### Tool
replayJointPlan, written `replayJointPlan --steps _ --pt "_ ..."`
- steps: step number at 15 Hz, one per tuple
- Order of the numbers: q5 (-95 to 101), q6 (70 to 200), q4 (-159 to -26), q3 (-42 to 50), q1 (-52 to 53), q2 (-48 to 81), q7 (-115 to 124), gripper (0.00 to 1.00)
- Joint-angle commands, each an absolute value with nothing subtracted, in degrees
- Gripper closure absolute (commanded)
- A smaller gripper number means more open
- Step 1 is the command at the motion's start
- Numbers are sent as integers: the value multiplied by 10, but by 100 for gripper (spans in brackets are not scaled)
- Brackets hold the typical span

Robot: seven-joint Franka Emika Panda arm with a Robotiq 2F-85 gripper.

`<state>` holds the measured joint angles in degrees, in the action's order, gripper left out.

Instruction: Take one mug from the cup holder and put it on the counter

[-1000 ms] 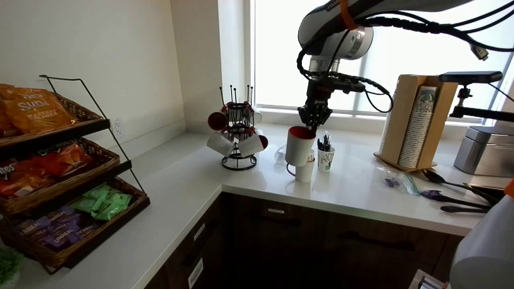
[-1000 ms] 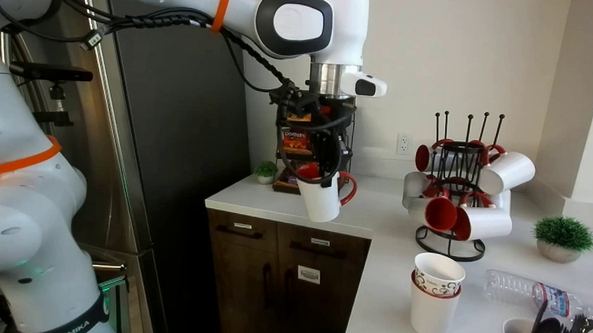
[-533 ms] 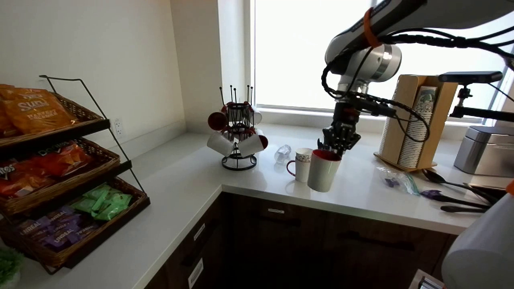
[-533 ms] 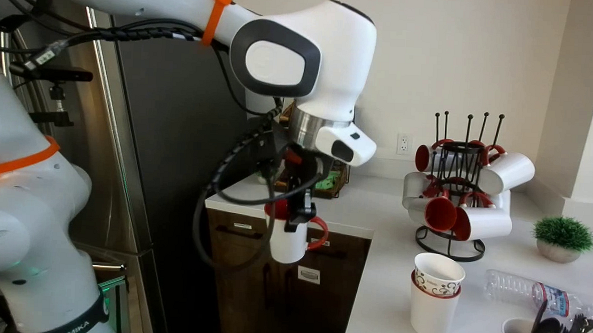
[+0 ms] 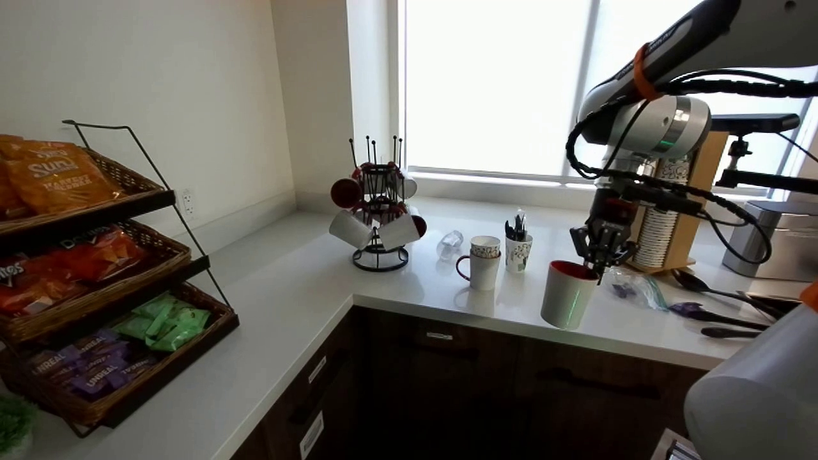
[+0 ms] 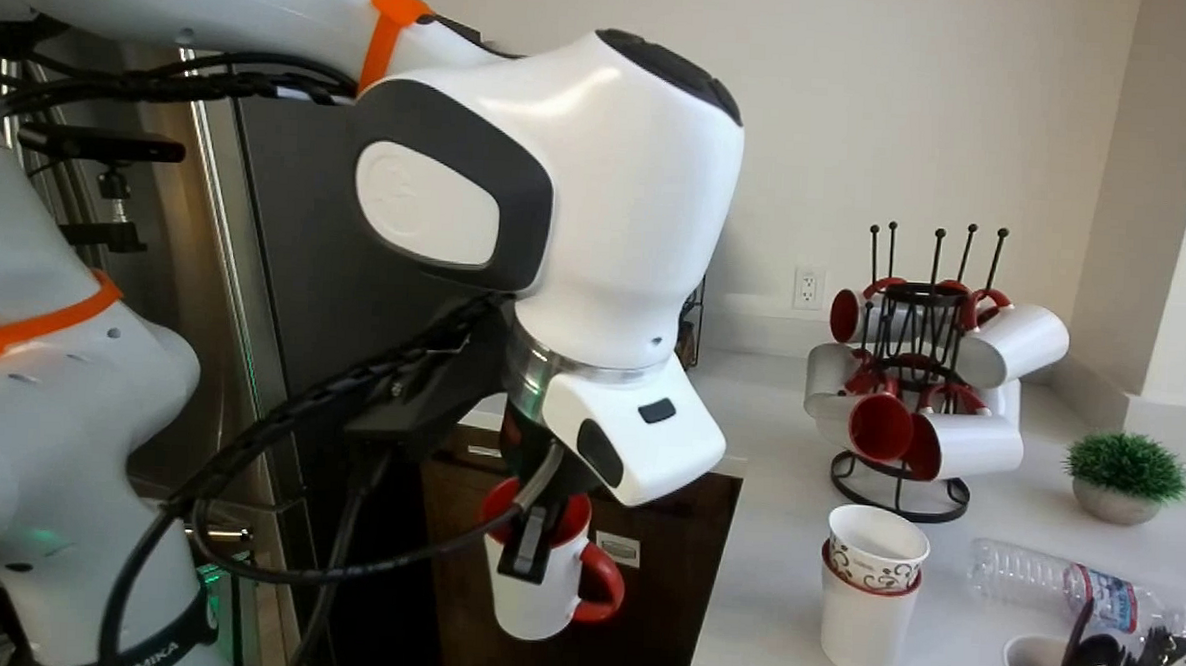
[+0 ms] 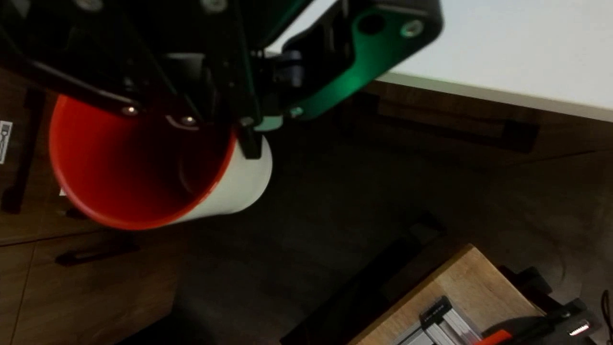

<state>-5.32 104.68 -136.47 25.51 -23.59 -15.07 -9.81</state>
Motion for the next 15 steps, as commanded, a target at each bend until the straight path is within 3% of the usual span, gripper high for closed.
replayJointPlan --steps 1,2,9,15 --pt "-53 1046 -1364 254 -235 -151 -95 91" --pt "-53 1046 -1364 253 -235 -152 -91 98" --pt "25 1137 -1318 281 -249 -69 -157 98" --pt "-65 1180 -1240 292 -258 25 -218 98"
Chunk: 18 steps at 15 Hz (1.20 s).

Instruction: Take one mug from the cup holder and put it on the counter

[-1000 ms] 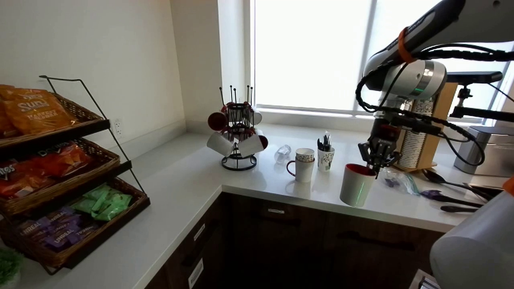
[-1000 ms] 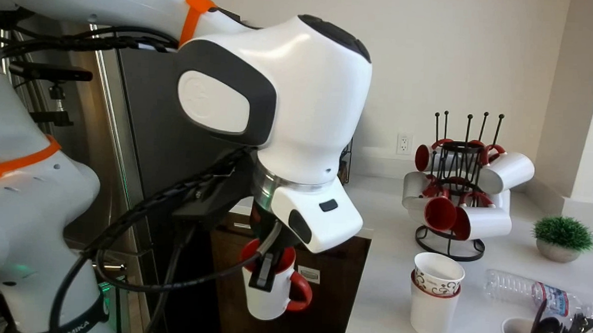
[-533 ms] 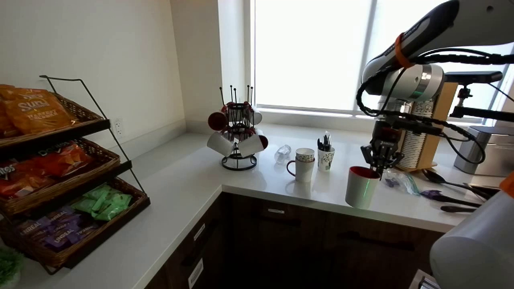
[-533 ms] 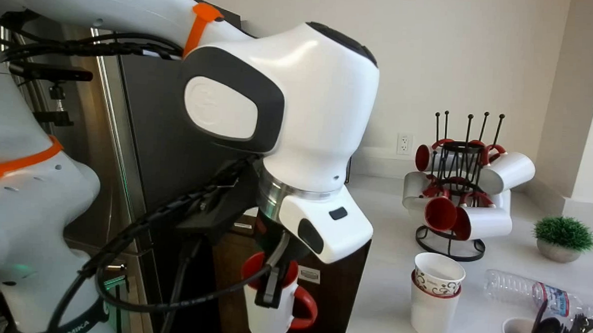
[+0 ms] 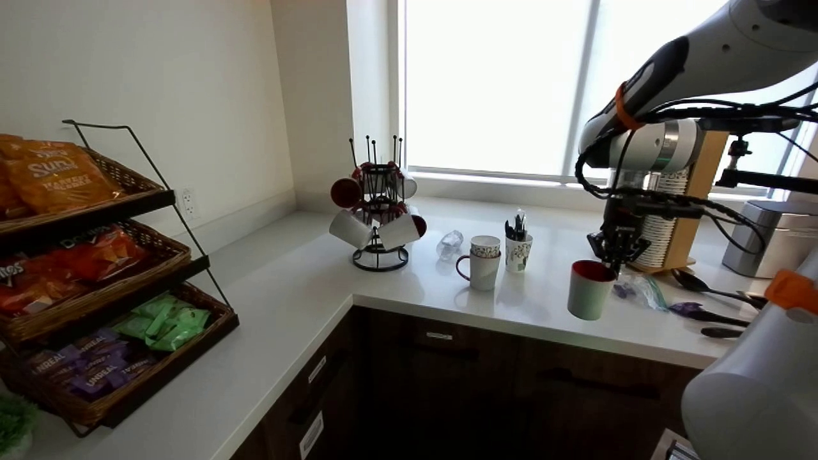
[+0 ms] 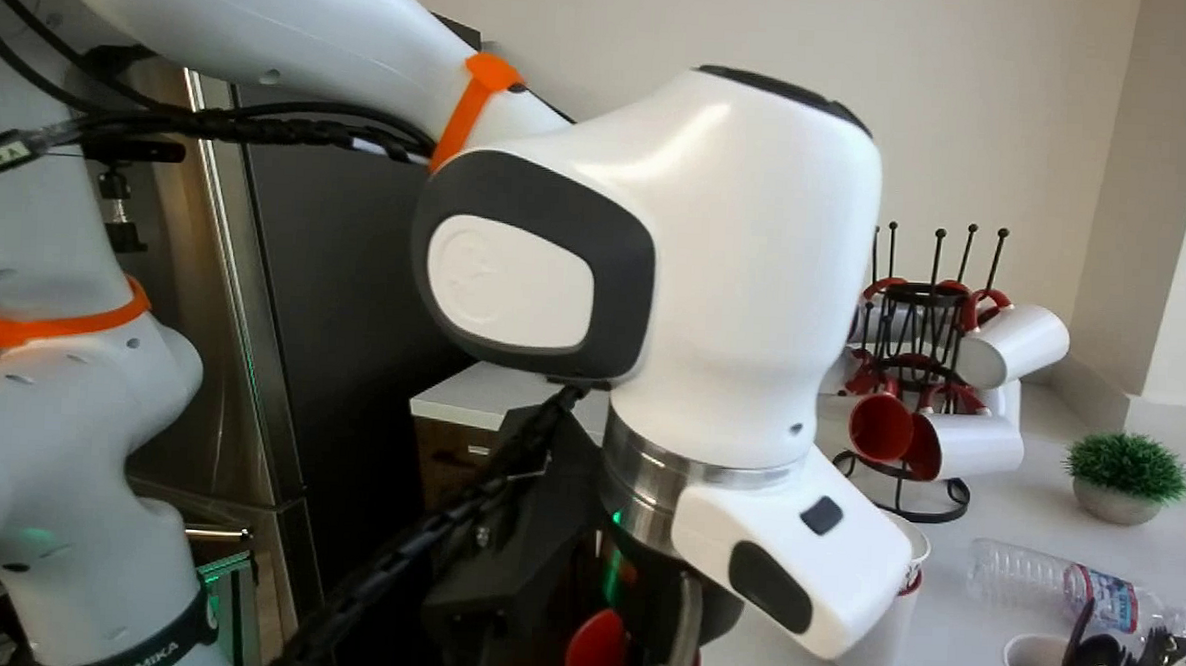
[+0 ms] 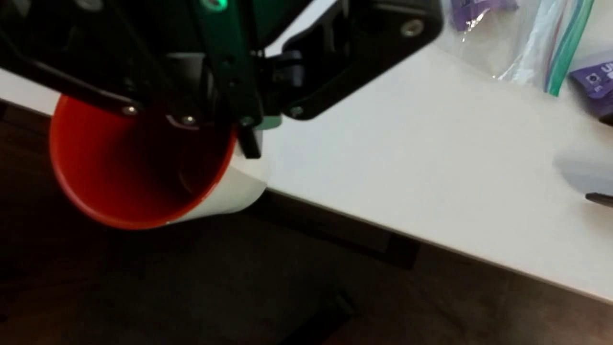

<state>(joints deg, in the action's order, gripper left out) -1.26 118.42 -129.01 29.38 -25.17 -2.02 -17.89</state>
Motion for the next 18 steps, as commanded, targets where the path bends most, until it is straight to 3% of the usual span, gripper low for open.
replayJointPlan --steps 1,18 --pt "-78 1179 -1224 288 -260 41 -220 98" --pt "-170 1087 -991 194 -358 239 -269 98"
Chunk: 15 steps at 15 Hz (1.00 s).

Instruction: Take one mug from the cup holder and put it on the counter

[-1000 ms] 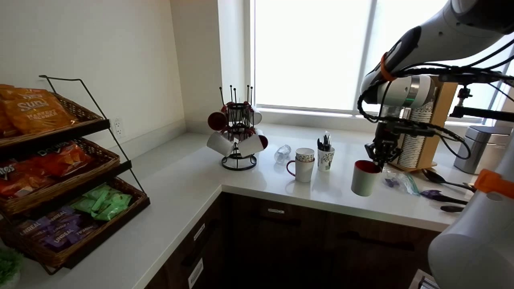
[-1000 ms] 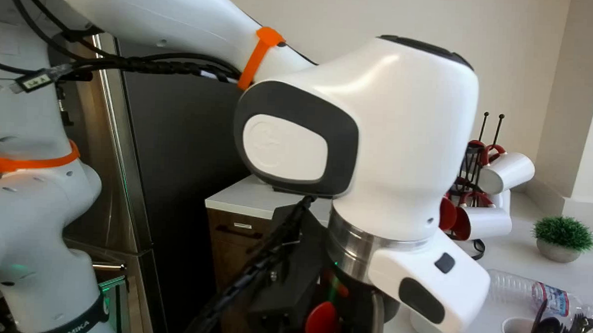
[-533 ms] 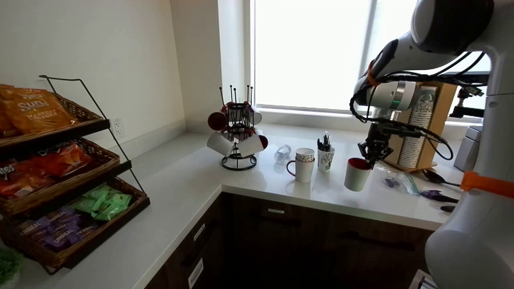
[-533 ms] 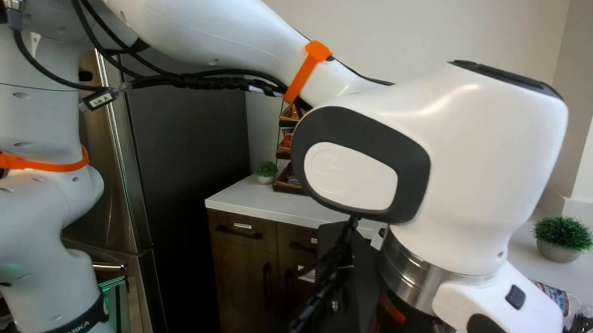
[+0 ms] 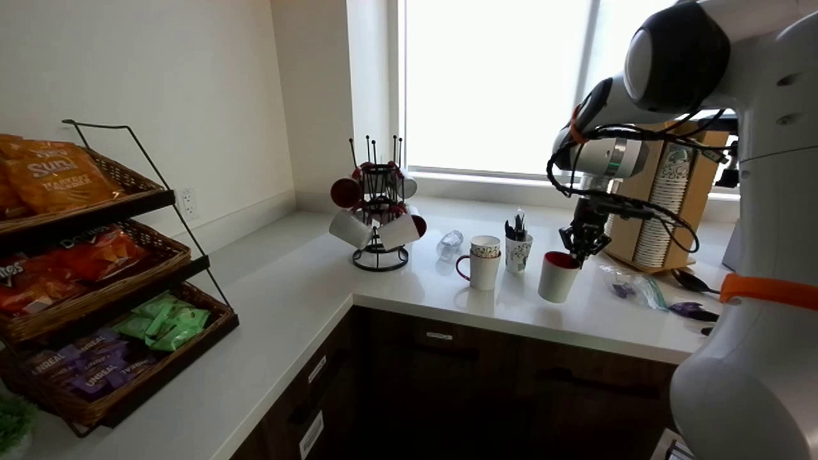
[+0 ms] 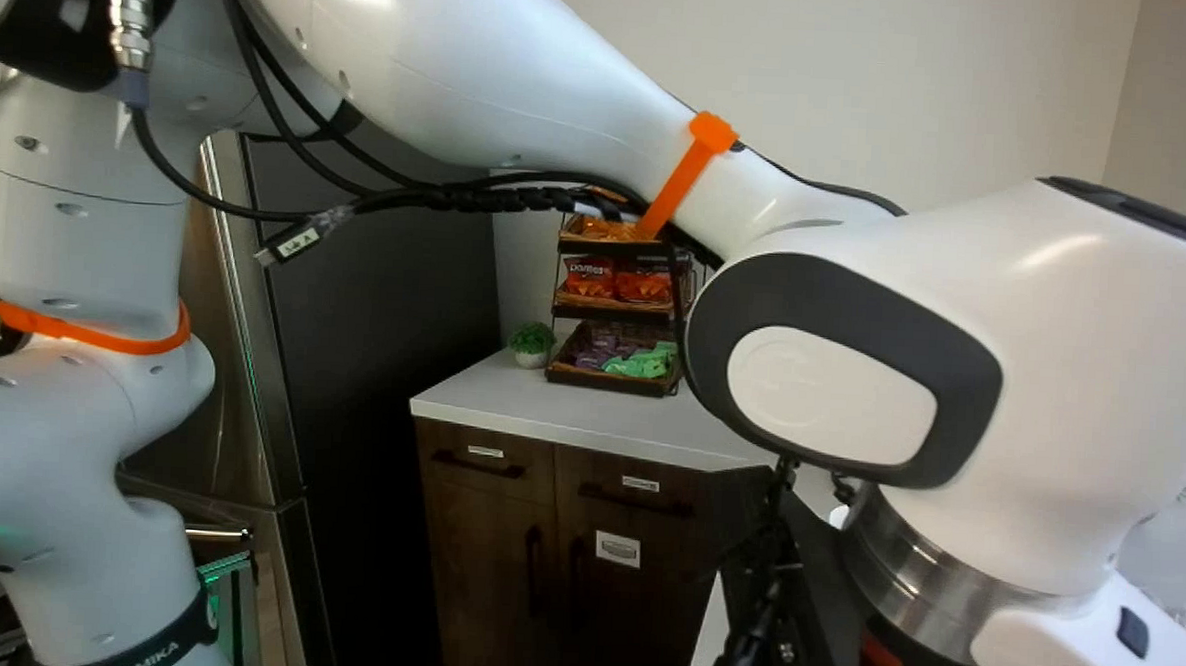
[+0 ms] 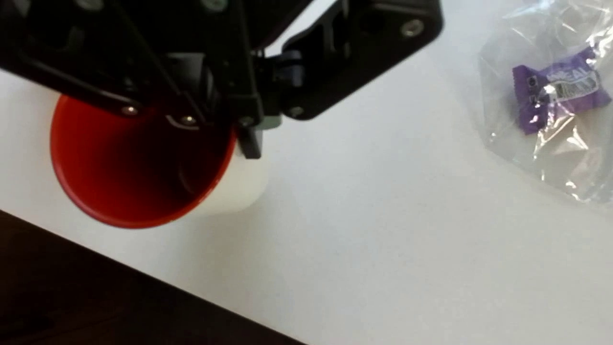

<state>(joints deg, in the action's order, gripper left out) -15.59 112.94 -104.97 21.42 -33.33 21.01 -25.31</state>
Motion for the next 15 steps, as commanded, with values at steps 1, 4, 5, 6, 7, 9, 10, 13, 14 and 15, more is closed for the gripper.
replayJointPlan --steps 1,4,5,6,7,9,10,13,14,15 --pt "-170 1080 -977 187 -362 247 -269 98" --pt "-173 1067 -939 167 -374 268 -265 98" --pt "-171 1062 -928 161 -376 275 -263 98" --pt "-169 1062 -919 155 -378 282 -262 98" --pt "-167 1059 -911 150 -379 288 -261 98" --pt "-164 1049 -895 140 -382 300 -261 98" --pt "-161 1044 -889 136 -383 305 -261 98" --pt "-158 1040 -877 128 -385 318 -259 98" --pt "-156 1040 -873 126 -386 321 -259 98" --pt "-154 1038 -870 125 -386 325 -258 98"
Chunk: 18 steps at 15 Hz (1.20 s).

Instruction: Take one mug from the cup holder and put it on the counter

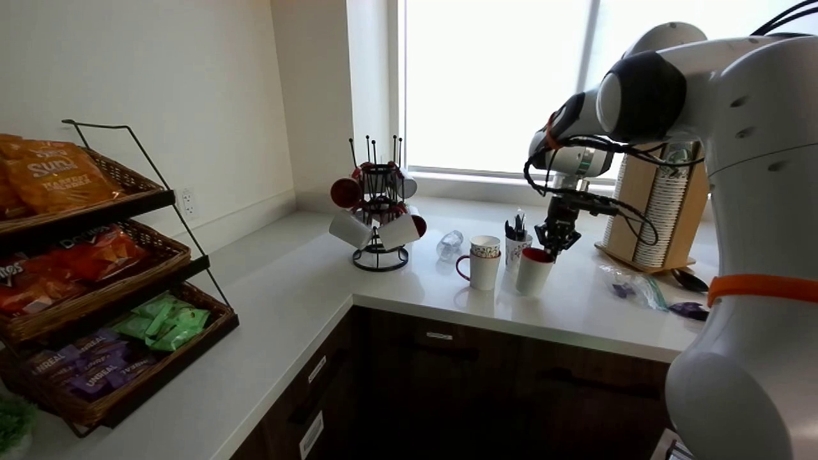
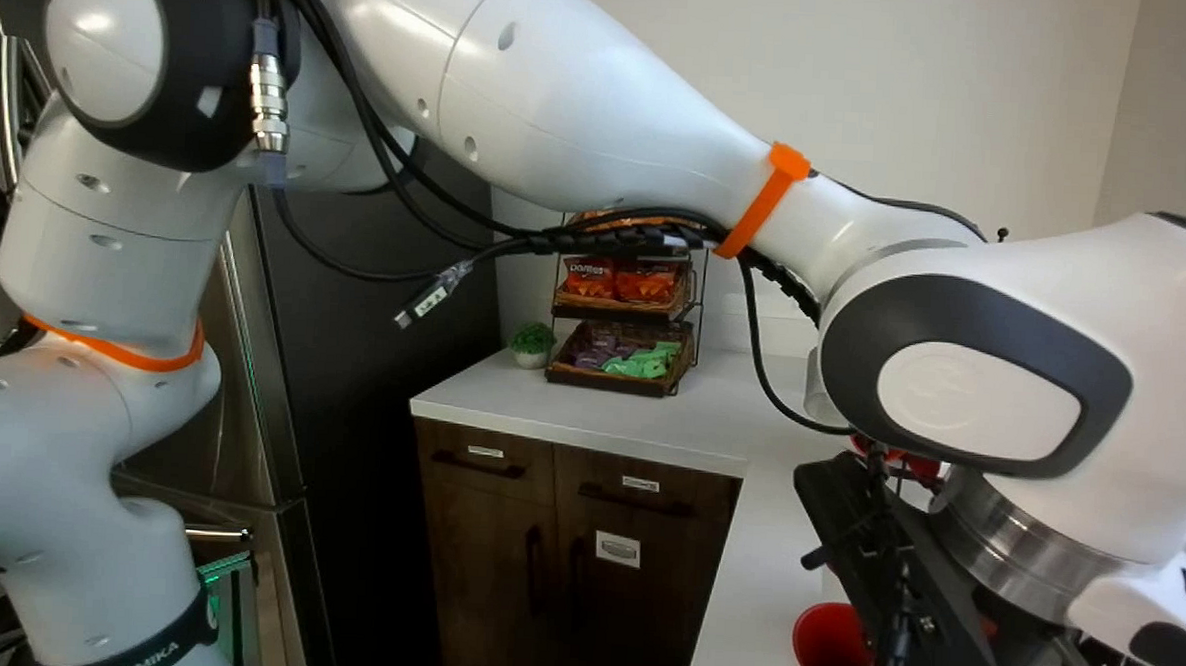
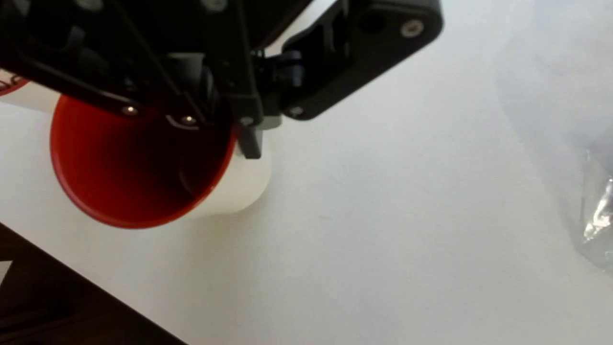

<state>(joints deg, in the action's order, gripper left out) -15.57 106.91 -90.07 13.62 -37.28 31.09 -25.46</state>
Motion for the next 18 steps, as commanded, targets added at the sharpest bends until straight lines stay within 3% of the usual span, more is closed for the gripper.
replayJointPlan --steps 1,18 --pt "-153 1040 -869 125 -385 327 -255 98" --pt "-112 1066 -869 120 -372 334 -246 98"
